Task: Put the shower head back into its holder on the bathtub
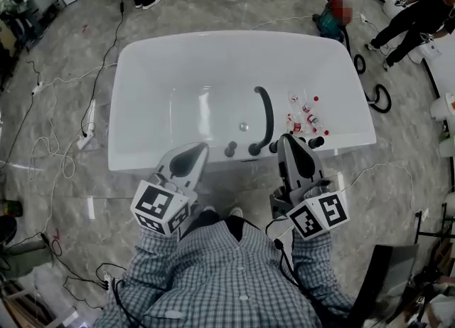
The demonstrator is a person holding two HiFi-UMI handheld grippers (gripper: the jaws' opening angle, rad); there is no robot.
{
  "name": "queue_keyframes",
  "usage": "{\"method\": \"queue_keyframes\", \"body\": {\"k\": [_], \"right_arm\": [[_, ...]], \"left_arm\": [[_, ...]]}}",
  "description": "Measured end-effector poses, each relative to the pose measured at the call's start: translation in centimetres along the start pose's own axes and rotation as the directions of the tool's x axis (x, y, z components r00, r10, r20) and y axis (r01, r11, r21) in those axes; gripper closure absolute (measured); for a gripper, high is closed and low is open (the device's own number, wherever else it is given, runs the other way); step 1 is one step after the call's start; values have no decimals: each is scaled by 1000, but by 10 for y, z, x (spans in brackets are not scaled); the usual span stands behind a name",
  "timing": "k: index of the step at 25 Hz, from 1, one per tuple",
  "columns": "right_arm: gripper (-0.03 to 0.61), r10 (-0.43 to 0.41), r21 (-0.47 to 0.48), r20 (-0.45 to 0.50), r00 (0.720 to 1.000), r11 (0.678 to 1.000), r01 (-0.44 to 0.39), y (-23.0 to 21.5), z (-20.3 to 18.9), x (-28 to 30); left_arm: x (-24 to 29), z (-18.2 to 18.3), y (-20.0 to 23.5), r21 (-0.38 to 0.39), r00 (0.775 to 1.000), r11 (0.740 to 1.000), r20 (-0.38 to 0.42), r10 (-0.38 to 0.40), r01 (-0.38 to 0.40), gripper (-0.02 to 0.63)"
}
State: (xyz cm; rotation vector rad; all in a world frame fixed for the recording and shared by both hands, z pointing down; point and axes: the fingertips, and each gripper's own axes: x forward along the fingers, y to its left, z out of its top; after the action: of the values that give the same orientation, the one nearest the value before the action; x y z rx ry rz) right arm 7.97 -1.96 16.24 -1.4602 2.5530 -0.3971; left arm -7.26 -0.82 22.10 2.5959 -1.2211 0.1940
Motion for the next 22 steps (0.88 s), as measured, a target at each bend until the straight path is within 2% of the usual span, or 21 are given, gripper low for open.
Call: {"method": "queue_keyframes", "body": {"k": [5,11,14,18,22], "right_arm": [[563,28,-66,25,999,997,-26,12,21,-2],[563,43,-54,19,999,998,-42,22,16,-11],[563,46,-68,12,999,997,-45,25,14,-10],[563,47,-73,3,999,996,-47,27,13,-14],[563,48,-83,-6,999,995,-49,31,11,-13]], "left_arm": [[-11,22,-5,10,999,1000,39,11,-11,603],[-15,32,-13,23,998,1000,68,-9,7,603],[-17,40,-13,69,996,998,92,7,-14,603],[-20,42,-22,125,996,992,85,5,-16,603],[-24,42,-26,116,996,993,86,-11,0,603]]}}
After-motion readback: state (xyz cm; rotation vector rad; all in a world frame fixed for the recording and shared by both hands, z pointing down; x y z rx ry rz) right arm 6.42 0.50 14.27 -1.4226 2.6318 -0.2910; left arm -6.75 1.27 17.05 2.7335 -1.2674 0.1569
